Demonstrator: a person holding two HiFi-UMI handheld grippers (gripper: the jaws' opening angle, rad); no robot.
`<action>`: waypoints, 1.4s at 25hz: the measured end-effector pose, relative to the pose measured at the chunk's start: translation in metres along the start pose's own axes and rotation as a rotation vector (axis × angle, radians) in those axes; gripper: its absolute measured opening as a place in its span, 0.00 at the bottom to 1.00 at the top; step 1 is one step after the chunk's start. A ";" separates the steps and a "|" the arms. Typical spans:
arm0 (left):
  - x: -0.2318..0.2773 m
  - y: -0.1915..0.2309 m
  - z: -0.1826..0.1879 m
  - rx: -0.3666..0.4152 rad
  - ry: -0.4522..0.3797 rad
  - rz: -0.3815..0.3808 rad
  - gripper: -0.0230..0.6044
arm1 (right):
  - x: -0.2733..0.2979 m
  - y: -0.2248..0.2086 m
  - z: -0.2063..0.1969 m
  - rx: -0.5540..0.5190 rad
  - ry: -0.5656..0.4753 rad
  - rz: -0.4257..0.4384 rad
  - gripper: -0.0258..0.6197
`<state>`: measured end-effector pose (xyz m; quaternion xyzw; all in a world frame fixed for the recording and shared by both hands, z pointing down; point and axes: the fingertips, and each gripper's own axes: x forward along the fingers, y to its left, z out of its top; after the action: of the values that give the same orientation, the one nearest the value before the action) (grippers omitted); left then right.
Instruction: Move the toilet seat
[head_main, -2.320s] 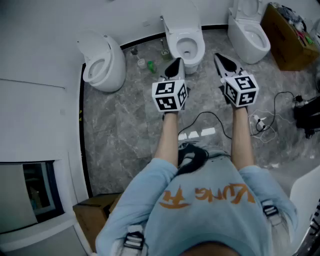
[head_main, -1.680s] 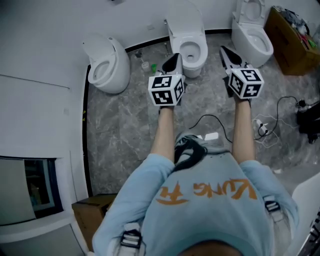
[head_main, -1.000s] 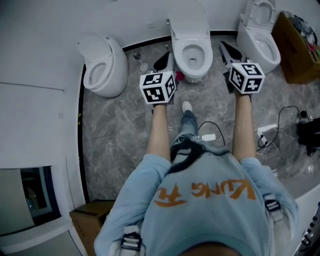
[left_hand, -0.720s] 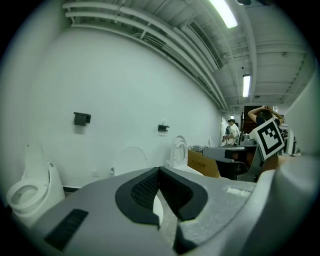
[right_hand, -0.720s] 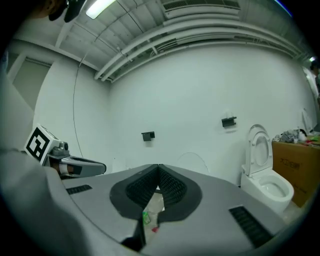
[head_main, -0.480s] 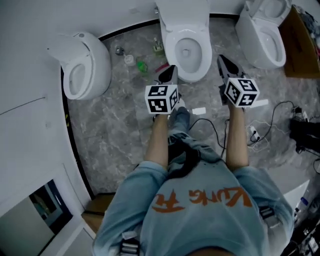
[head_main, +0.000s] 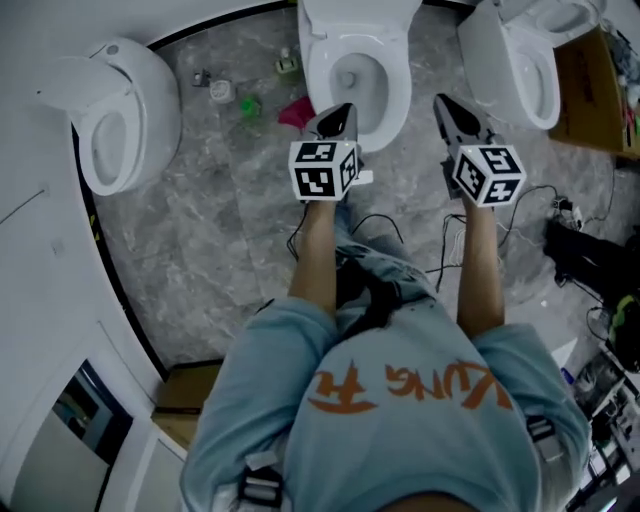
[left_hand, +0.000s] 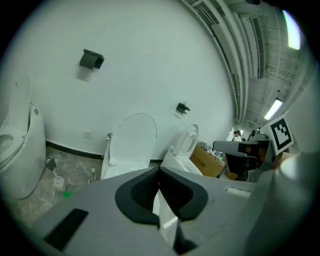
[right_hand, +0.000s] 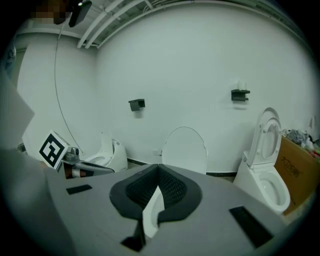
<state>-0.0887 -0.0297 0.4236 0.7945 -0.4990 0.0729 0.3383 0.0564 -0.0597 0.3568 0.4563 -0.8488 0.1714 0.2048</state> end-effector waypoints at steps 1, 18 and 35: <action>0.004 0.005 -0.007 -0.011 0.015 0.002 0.03 | 0.000 -0.007 -0.006 0.009 0.015 -0.013 0.04; 0.070 0.042 -0.157 0.178 0.348 -0.011 0.03 | 0.102 -0.005 -0.166 0.136 0.206 0.115 0.04; 0.178 0.073 -0.283 0.362 0.577 -0.167 0.03 | 0.163 -0.006 -0.350 0.013 0.439 0.280 0.04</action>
<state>-0.0003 -0.0095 0.7534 0.8264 -0.2951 0.3537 0.3239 0.0467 -0.0107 0.7394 0.2877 -0.8378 0.2982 0.3555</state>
